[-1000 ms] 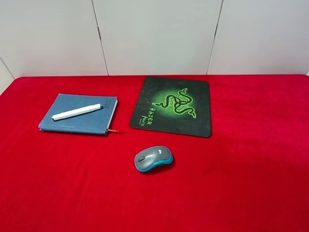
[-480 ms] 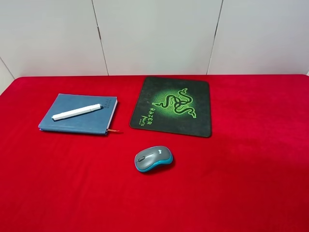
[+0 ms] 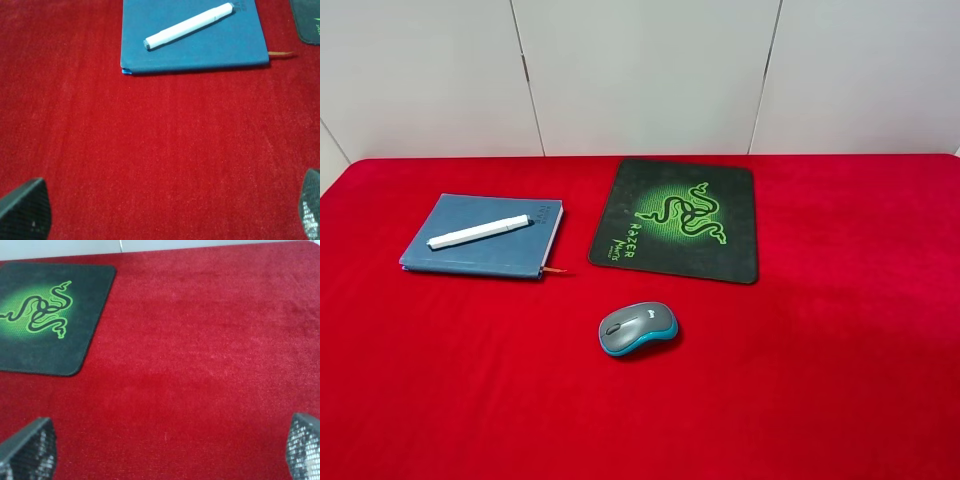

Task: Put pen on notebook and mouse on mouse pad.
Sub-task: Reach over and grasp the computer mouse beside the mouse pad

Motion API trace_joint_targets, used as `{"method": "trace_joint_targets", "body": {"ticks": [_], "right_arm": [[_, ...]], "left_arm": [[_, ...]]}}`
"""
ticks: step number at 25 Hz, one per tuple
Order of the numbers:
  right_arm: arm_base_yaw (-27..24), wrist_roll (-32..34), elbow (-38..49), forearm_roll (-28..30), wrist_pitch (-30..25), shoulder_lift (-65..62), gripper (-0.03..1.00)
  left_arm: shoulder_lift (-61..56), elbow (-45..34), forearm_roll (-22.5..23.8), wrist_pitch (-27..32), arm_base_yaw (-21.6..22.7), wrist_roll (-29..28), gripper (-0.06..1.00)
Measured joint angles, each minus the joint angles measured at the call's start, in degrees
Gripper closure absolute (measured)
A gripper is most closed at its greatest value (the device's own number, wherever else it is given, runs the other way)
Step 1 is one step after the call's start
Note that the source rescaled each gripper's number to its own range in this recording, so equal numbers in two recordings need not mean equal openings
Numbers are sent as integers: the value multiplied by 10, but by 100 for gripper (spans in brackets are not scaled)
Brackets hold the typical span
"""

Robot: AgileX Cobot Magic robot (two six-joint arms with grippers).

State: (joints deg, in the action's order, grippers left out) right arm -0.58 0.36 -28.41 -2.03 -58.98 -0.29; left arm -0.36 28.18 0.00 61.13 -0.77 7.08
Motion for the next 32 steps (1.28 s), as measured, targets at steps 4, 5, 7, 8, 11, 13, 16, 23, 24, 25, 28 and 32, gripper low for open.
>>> {"method": "trace_joint_targets", "body": {"ticks": [4, 5, 7, 8, 11, 13, 16, 23, 24, 25, 28, 32], "right_arm": [[0, 0, 0, 0, 0, 0, -3], [0, 0, 0, 0, 0, 0, -3], [0, 0, 0, 0, 0, 0, -3], [0, 0, 0, 0, 0, 0, -3], [0, 0, 0, 0, 0, 0, -3], [0, 0, 0, -1, 0, 0, -3], [0, 0, -2, -6, -1, 5, -3], [0, -81, -75, -39, 21, 177, -3], [0, -103, -89, -49, 28, 213, -3], [0, -124, -100, -59, 35, 248, -3], [21, -198, -131, -93, 56, 345, -3], [103, -268, -173, -105, 74, 466, -3]], "left_arm": [[0, 0, 0, 0, 0, 0, -5], [0, 0, 0, 0, 0, 0, -5], [0, 0, 0, 0, 0, 0, -5], [0, 0, 0, 0, 0, 0, -5], [0, 0, 0, 0, 0, 0, -5], [0, 0, 0, 0, 0, 0, -5], [0, 0, 0, 0, 0, 0, -5], [0, 0, 0, 0, 0, 0, -5], [0, 0, 0, 0, 0, 0, -5], [0, 0, 0, 0, 0, 0, -5], [0, 0, 0, 0, 0, 0, -5], [0, 0, 0, 0, 0, 0, -5]]}}
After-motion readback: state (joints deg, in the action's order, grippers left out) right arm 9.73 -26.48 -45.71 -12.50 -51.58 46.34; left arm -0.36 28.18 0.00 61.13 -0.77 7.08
